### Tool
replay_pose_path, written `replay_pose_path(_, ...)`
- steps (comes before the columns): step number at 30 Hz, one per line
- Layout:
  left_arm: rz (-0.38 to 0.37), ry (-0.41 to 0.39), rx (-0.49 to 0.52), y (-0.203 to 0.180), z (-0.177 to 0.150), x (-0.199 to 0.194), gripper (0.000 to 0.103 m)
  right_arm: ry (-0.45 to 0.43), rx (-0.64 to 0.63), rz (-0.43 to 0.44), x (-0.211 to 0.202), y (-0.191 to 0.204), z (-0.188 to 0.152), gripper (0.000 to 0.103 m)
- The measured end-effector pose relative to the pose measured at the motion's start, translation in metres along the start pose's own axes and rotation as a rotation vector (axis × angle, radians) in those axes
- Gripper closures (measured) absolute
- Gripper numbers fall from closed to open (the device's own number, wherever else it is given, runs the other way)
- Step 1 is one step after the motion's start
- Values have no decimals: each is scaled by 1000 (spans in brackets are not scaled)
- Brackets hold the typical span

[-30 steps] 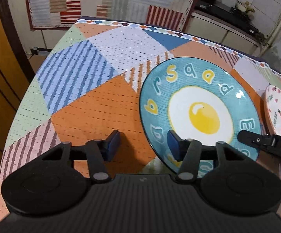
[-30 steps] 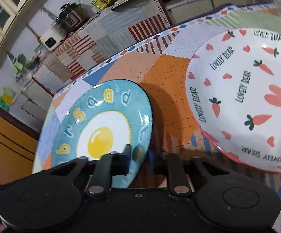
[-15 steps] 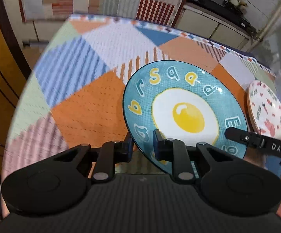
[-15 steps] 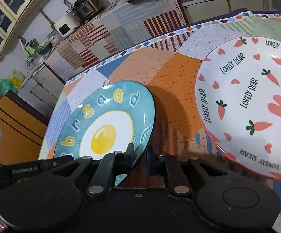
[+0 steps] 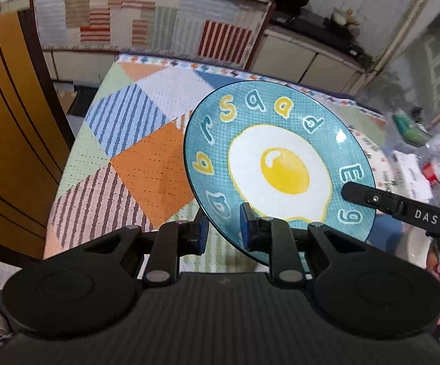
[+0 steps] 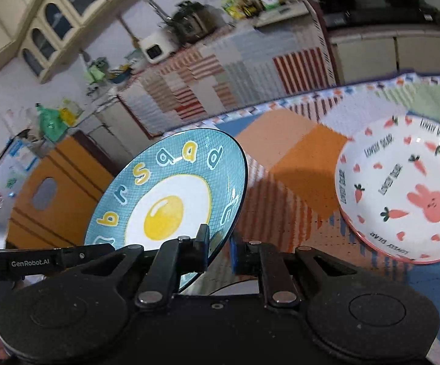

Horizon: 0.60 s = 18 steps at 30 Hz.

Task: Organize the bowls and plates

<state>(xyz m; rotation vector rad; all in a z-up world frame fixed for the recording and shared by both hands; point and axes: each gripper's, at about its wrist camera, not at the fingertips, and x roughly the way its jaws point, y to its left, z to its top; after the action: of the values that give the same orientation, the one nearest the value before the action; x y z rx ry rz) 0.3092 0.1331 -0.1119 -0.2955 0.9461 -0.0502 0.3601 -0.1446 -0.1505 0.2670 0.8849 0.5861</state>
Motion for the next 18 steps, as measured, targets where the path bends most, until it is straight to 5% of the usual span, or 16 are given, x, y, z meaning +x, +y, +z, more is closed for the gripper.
replay_pose_path(9, -8, 8, 44, -43, -30, -67, 84, -14, -45, -4, -78, 19, -19, 85)
replay_pose_path(18, -55, 46, 130, -80, -63, -94, 83, 13, -31, -31, -132, 12, -44, 85)
